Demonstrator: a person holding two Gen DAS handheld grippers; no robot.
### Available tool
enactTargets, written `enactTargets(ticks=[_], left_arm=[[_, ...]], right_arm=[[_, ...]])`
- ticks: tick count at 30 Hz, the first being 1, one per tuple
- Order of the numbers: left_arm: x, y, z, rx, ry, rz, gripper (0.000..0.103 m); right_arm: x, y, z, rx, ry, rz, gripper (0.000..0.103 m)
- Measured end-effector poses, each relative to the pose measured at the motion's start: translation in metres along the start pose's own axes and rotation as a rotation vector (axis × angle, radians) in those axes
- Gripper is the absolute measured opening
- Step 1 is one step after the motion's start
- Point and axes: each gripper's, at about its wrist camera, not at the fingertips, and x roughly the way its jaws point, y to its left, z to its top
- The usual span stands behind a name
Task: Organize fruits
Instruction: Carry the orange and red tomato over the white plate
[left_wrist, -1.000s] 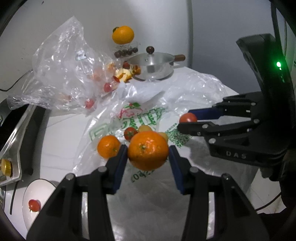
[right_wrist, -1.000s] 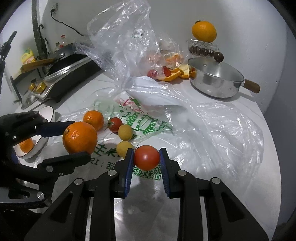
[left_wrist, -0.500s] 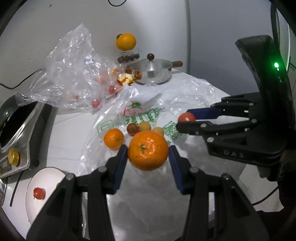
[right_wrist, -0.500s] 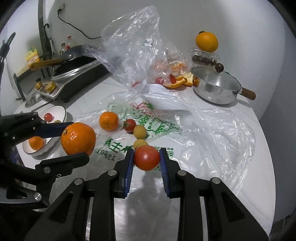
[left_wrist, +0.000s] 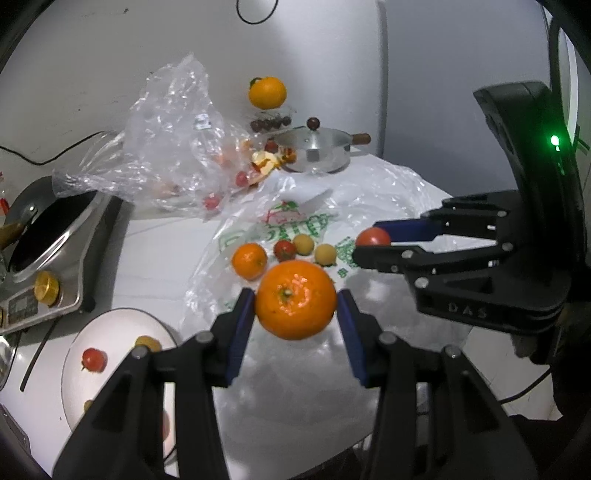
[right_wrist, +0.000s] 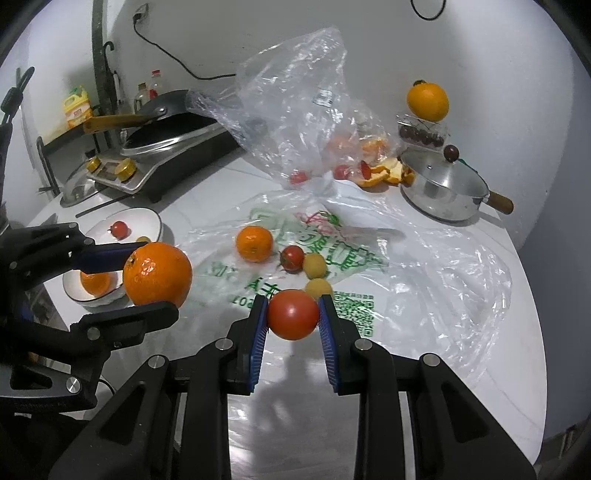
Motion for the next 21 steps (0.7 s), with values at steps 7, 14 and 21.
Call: enactTargets(ticks=[7, 14, 21], left_arm=[[-0.017, 0.014, -0.011, -0.025, -0.02, 0.005, 0.047], [-0.031, 0.033, -0.024, -0.038, -0.035, 0.053, 0.047], [-0.038, 0.059, -0.04, -0.075, -0.034, 0.088, 0.047]], right_arm=[[-0.003, 0.021, 0.006, -0.034, -0.003, 0.004, 0.029], [0.002, 0.047, 0.01, -0.07, 0.003, 0.016, 0.029], [0.011, 0.073, 0.016, -0.107, 0.017, 0.03, 0.029]])
